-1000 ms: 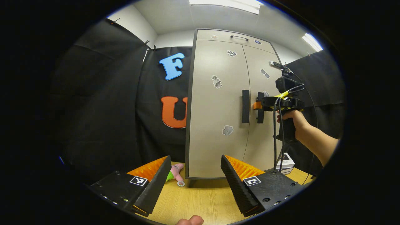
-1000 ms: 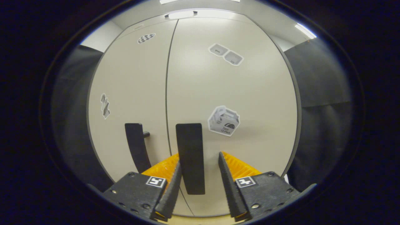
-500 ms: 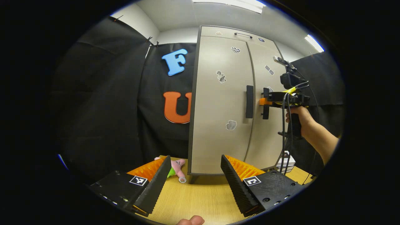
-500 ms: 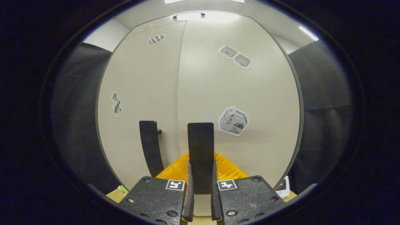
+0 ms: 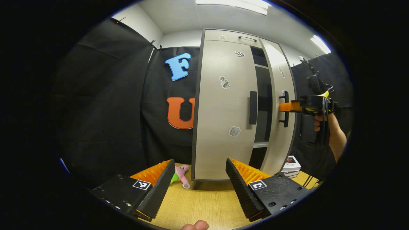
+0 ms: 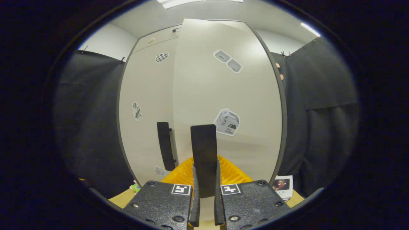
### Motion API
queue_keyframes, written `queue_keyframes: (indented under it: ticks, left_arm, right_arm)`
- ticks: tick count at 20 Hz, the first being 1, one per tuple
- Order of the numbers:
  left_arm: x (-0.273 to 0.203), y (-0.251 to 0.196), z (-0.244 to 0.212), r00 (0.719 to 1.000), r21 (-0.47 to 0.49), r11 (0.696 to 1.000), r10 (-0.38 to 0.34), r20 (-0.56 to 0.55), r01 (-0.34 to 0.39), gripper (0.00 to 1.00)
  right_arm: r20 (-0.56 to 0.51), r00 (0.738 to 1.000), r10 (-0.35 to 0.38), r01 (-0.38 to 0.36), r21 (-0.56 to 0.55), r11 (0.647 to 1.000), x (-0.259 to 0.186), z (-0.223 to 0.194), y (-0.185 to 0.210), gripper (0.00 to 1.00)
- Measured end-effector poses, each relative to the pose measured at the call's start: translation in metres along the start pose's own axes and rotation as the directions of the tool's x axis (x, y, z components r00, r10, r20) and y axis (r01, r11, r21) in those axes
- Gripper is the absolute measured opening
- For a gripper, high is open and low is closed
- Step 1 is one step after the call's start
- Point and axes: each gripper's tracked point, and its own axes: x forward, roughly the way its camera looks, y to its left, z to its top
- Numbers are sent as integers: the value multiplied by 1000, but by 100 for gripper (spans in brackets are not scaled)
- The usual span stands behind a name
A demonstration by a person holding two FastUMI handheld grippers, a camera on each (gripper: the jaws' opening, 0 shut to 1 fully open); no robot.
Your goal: Open the right door of the double-door shoe cabinet with the right hand, and open the left door with the left hand.
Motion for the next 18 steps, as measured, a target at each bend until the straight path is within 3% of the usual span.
queue_keyframes:
  ticks: [18]
  left_arm:
    - [-14, -93, 20, 998, 34, 999, 31, 57, -33, 95]
  right_arm:
    - [-15, 993, 117, -117, -32, 993, -80, 0, -75, 20]
